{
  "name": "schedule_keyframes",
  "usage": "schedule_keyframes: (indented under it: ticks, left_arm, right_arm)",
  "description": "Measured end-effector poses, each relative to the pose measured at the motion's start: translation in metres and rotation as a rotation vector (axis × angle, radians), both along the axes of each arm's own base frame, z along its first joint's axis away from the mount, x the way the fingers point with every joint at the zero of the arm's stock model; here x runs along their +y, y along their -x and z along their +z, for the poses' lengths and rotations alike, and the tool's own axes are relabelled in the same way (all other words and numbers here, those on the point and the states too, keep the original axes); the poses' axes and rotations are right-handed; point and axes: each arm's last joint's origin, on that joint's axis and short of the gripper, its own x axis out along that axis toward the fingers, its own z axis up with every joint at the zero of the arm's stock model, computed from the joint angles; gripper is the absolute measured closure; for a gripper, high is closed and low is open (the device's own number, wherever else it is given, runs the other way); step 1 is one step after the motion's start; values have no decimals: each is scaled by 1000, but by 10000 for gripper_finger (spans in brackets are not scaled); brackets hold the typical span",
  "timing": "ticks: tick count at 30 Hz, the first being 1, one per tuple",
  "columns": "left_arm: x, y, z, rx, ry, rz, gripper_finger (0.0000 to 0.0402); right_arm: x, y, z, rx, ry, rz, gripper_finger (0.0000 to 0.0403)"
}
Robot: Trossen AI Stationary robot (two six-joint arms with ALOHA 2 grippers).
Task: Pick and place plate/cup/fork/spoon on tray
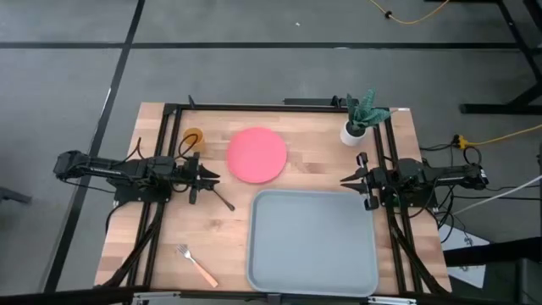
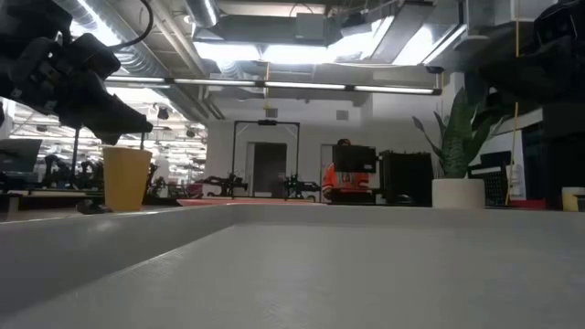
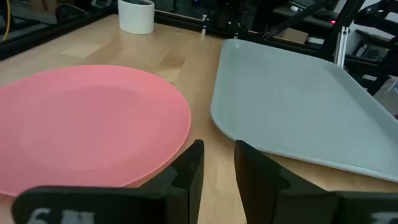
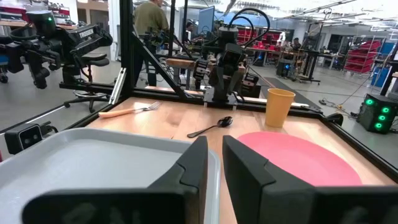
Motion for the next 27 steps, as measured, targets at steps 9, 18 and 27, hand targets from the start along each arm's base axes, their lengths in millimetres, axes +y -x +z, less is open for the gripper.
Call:
schedule_keyframes:
  ticks: [9,18,27]
  left_arm:
    - [0,0,0,0,0,0,319]
    - [0,0,0,0,0,0,319]
    - [0,0,0,5,-81,-18,319]
  right_arm:
    - [0,0,0,0,0,0,347]
    - [0,0,0,0,0,0,347]
    - [0,0,0,0,0,0,347]
